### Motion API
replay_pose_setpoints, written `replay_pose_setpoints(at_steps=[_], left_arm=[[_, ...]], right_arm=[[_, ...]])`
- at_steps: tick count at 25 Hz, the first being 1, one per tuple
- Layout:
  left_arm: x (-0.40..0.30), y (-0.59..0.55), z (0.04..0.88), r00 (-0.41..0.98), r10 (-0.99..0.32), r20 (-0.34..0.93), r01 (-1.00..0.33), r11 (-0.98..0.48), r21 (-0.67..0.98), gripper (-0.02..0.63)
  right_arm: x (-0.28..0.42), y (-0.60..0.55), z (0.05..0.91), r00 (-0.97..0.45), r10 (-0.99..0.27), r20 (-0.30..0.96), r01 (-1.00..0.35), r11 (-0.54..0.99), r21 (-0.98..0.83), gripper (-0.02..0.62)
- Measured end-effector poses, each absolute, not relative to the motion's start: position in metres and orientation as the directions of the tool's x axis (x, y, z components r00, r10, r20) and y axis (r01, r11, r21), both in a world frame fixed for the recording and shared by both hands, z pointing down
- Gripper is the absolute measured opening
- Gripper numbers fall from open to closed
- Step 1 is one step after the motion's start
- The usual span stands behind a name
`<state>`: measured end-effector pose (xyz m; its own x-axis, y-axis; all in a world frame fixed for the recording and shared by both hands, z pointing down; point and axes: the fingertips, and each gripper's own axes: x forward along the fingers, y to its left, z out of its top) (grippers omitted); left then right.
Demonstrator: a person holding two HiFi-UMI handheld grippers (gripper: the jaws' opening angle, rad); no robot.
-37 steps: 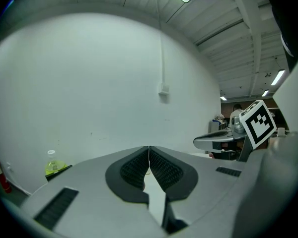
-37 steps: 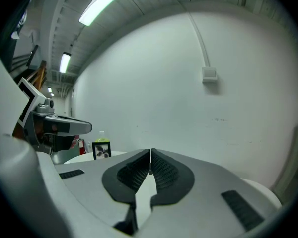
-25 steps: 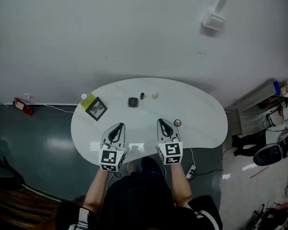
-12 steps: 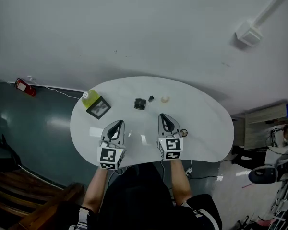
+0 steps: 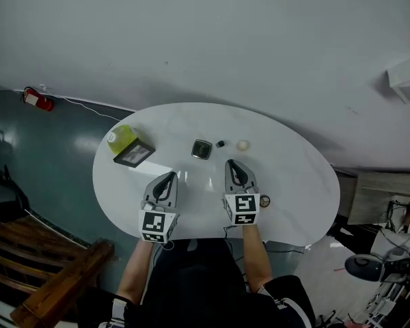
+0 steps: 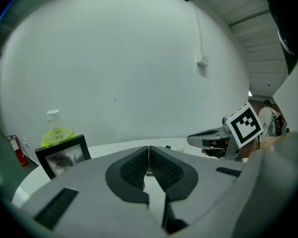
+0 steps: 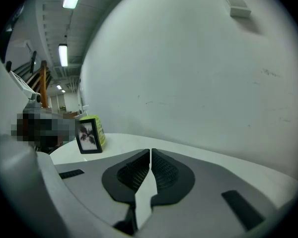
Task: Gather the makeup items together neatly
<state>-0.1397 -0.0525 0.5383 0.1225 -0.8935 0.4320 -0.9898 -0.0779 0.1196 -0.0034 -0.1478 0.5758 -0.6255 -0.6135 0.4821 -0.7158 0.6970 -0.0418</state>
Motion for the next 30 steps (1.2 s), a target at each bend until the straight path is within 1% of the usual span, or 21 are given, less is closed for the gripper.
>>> replay_pose_setpoints(at_steps=[3, 7, 9, 10, 11, 12, 16, 26, 27, 28, 30], left_arm=[[-0.143, -0.060, 0.551, 0.109, -0.883, 0.457, -0.990, -0.056, 0.127, 0.020], [-0.144, -0.066, 0.564, 0.106, -0.872, 0.478, -0.989, -0.042, 0.142, 0.020], [-0.144, -0.070, 0.569, 0.104, -0.865, 0.491, -0.989, -0.037, 0.145, 0.020], [-0.144, -0.073, 0.570, 0.101, -0.862, 0.496, -0.989, -0.033, 0.144, 0.020], [-0.145, -0.076, 0.571, 0.099, -0.861, 0.500, -0.989, -0.030, 0.144, 0.020], [-0.145, -0.077, 0.572, 0.098, -0.859, 0.502, -0.989, -0.028, 0.146, 0.020], [-0.147, -0.080, 0.576, 0.096, -0.852, 0.514, -0.988, -0.018, 0.154, 0.020], [-0.153, -0.083, 0.586, 0.083, -0.840, 0.536, -0.987, 0.003, 0.159, 0.020], [-0.153, -0.083, 0.587, 0.084, -0.840, 0.536, -0.987, 0.003, 0.159, 0.020], [-0.154, -0.083, 0.588, 0.084, -0.840, 0.536, -0.987, 0.002, 0.159, 0.020], [-0.154, -0.082, 0.590, 0.086, -0.838, 0.538, -0.987, 0.001, 0.160, 0.020]], right_arm=[[-0.007, -0.157, 0.591, -0.631, -0.591, 0.502, -0.707, 0.705, -0.057, 0.035], [-0.013, -0.171, 0.602, -0.640, -0.593, 0.488, -0.707, 0.703, -0.072, 0.037], [-0.019, -0.176, 0.610, -0.653, -0.569, 0.499, -0.693, 0.715, -0.092, 0.041], [-0.022, -0.179, 0.616, -0.660, -0.553, 0.510, -0.683, 0.723, -0.100, 0.089], [-0.025, -0.181, 0.621, -0.662, -0.539, 0.521, -0.676, 0.729, -0.104, 0.158], [-0.027, -0.183, 0.626, -0.658, -0.533, 0.532, -0.675, 0.731, -0.104, 0.163], [-0.034, -0.194, 0.641, -0.637, -0.528, 0.561, -0.683, 0.725, -0.092, 0.164], [-0.045, -0.208, 0.657, -0.620, -0.521, 0.586, -0.677, 0.733, -0.064, 0.163], [-0.044, -0.209, 0.658, -0.618, -0.525, 0.585, -0.679, 0.731, -0.061, 0.151], [-0.044, -0.210, 0.659, -0.614, -0.530, 0.585, -0.682, 0.729, -0.056, 0.121], [-0.044, -0.211, 0.660, -0.608, -0.534, 0.587, -0.685, 0.727, -0.048, 0.110]])
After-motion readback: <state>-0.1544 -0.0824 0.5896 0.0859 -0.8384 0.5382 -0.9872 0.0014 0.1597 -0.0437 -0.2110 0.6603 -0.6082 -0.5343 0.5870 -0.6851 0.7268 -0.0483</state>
